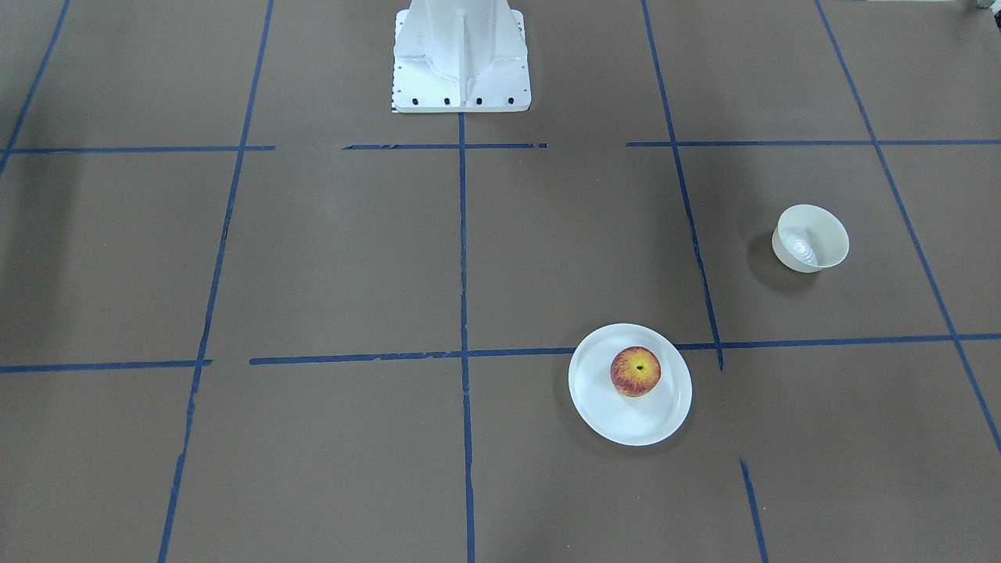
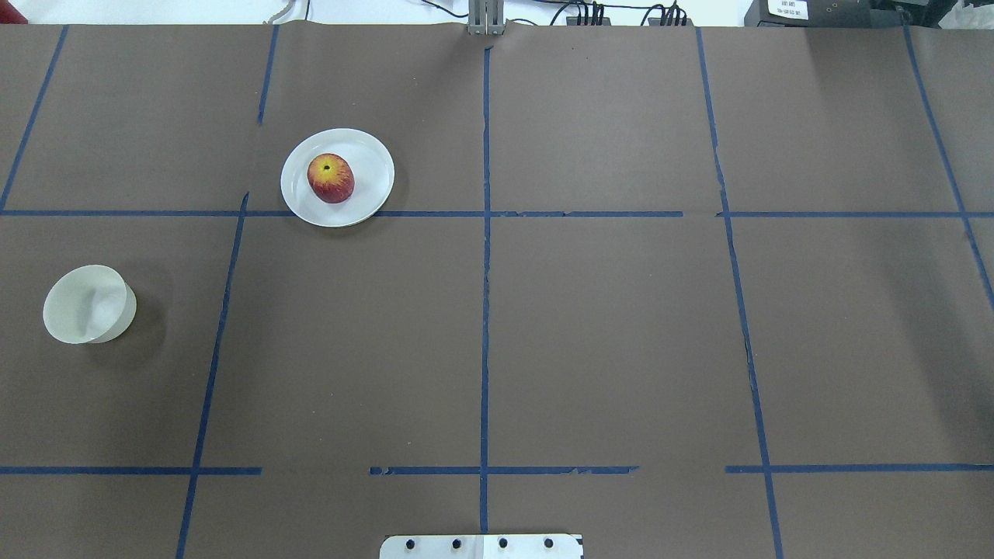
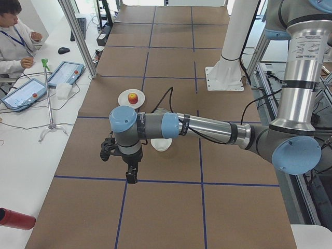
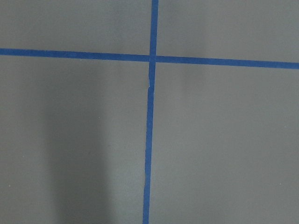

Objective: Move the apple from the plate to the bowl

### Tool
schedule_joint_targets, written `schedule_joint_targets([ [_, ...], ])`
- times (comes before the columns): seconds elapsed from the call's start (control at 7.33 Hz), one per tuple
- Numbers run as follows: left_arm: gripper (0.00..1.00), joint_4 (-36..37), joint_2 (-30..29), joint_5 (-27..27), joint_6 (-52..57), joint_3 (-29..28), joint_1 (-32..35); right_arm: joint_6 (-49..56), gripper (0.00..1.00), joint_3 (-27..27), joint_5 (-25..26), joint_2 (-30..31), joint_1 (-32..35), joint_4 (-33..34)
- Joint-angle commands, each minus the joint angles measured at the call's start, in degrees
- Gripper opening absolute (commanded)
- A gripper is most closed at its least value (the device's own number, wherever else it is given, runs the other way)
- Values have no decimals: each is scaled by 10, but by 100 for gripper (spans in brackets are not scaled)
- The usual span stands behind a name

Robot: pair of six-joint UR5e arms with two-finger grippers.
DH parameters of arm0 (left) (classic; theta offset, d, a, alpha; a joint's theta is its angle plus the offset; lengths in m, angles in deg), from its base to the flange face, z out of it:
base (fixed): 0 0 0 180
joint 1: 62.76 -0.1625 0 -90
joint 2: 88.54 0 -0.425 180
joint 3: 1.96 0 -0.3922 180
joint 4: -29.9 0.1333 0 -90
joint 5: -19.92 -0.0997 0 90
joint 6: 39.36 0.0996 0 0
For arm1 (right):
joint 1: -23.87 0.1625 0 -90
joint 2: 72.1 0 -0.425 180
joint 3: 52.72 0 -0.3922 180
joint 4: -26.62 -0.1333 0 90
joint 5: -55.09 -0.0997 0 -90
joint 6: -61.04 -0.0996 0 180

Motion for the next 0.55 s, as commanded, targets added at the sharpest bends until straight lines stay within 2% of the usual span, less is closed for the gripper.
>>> schedule_joint_targets([
  [0.0, 100, -69, 16, -2, -1, -4, -2, 0, 100, 0, 0, 0, 0, 0],
  [0.14, 100, -104, 10, 34, -51, -18, -14, 0, 100, -1, 0, 0, 0, 0],
  [0.27, 100, -152, 9, 62, -143, -26, -62, 1, 100, 0, 0, 0, 0, 0],
  [0.41, 100, -202, -10, 64, -227, -27, -109, 0, 100, 0, 0, 0, 0, 0],
])
